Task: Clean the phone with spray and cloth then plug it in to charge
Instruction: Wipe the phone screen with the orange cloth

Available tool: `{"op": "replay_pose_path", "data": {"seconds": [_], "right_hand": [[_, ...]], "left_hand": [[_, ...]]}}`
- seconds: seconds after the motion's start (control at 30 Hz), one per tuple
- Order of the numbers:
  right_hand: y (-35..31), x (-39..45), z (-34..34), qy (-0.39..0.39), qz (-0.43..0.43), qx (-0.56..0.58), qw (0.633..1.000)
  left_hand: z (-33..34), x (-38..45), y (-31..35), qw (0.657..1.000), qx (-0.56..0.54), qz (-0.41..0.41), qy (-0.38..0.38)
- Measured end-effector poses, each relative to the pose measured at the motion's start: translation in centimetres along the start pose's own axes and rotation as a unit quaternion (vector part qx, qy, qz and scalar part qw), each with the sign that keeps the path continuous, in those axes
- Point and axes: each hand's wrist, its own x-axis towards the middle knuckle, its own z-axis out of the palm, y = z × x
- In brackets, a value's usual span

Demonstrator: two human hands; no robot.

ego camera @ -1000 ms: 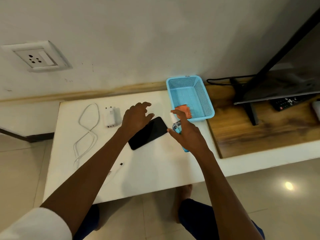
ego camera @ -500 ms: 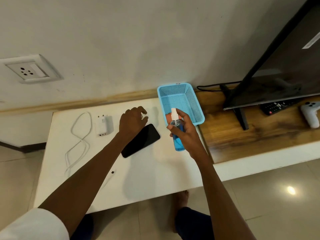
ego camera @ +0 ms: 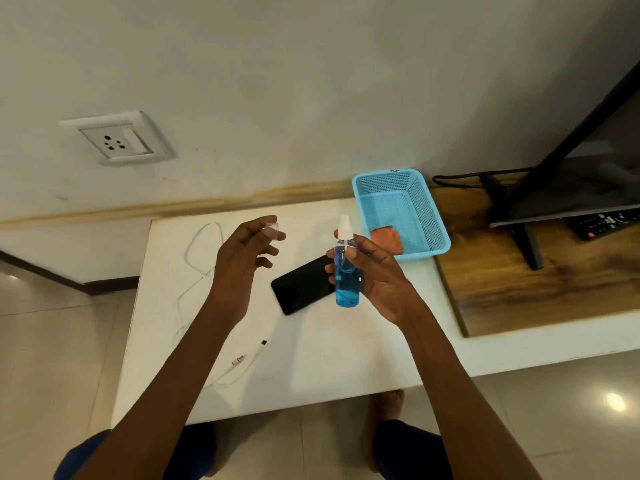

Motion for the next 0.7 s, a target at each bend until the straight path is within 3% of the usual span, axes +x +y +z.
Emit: {"op": "replay_pose_path", "data": {"seconds": [0.37,0.7], "right_hand": [[2.3,2.1,1.9,-0.048,0.082,-0.098,0.991],[2.6,3.3,4.2,-0.04,0.101,-0.14,0.984]], "left_hand": [[-0.6,0.8,-1.1,0.984,-0.143,-0.098,-0.039],[-2.9,1.6,-2.1,0.995,-0.05,-0.068,-0.048]]}}
